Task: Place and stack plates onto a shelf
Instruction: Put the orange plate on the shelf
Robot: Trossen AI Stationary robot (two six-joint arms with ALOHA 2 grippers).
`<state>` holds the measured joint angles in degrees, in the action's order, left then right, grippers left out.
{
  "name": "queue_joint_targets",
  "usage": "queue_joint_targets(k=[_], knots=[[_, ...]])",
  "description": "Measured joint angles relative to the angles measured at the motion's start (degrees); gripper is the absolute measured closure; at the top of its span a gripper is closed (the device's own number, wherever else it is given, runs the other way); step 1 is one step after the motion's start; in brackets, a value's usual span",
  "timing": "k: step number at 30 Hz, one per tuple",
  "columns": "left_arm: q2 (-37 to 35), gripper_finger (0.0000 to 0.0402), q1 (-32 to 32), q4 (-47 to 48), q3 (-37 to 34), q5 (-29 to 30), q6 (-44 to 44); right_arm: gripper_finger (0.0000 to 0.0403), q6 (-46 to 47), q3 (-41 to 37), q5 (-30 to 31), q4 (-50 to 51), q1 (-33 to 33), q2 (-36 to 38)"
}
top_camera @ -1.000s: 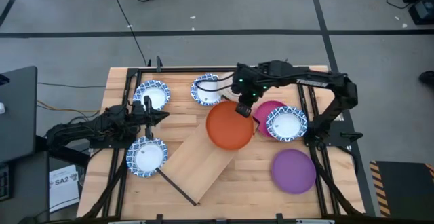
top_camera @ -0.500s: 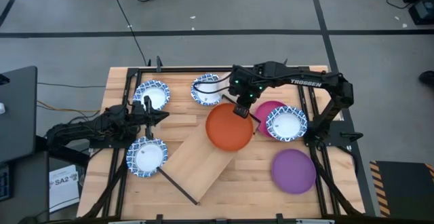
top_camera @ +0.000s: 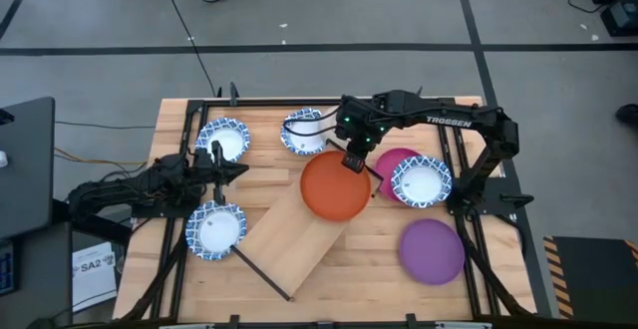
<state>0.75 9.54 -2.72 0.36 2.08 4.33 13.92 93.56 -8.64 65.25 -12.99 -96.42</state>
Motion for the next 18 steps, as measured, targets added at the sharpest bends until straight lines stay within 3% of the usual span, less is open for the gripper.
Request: queue_joint_targets(k=[11,18], knots=[[0.0,0.0379,0.0,0.0,0.0,0.0,0.0,0.0369,-0.5,0.0,0.0,0.0,0.0,0.0],[0.0,0.0379,0.0,0.0,0.0,0.0,0.0,0.0343,-0.6,0.0,0.0,0.0,0.0,0.0]])
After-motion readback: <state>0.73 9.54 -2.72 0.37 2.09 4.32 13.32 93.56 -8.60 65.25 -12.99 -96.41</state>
